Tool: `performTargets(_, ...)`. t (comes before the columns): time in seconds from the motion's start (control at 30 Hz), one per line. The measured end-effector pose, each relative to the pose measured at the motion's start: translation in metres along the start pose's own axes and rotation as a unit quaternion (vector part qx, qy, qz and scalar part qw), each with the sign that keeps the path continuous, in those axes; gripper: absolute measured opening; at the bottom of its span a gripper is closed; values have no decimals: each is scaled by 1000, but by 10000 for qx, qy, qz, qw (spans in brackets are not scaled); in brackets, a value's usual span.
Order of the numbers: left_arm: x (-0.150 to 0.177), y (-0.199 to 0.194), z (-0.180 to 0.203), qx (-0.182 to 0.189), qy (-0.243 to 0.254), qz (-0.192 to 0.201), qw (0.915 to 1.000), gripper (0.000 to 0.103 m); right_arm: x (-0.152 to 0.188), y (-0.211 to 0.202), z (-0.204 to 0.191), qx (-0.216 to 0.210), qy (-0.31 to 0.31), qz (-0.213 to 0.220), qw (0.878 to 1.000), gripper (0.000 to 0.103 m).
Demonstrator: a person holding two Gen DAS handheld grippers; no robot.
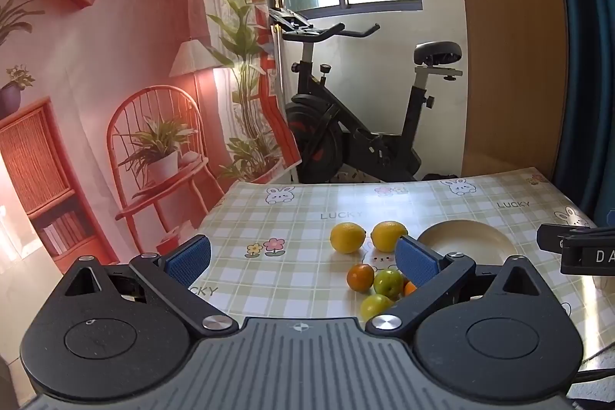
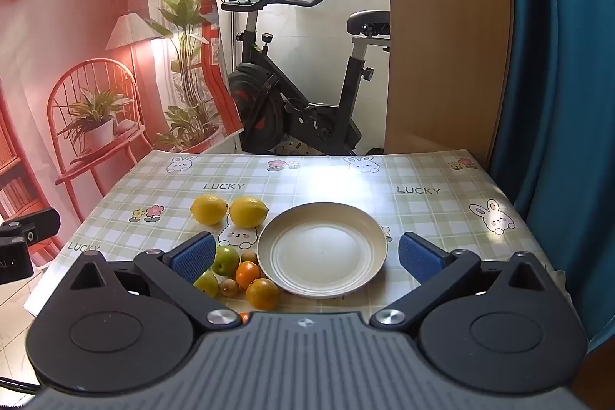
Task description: Organize fruits
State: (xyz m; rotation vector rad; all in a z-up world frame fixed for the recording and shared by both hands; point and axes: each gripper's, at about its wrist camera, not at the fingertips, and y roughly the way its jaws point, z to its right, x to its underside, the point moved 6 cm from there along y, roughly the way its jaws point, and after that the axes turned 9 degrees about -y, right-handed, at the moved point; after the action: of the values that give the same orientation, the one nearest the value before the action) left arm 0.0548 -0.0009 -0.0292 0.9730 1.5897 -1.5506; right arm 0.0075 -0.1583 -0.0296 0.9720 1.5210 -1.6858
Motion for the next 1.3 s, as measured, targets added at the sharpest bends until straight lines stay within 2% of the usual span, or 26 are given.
performTargets(0.3, -2, -5, -1, 147, 52, 140, 9998, 103, 1, -2, 1, -24, 5, 18, 10000, 103)
performTargets(1.3, 1, -1, -3, 192, -124, 53, 9997, 103, 0, -5, 0, 5, -21, 31, 10000, 103)
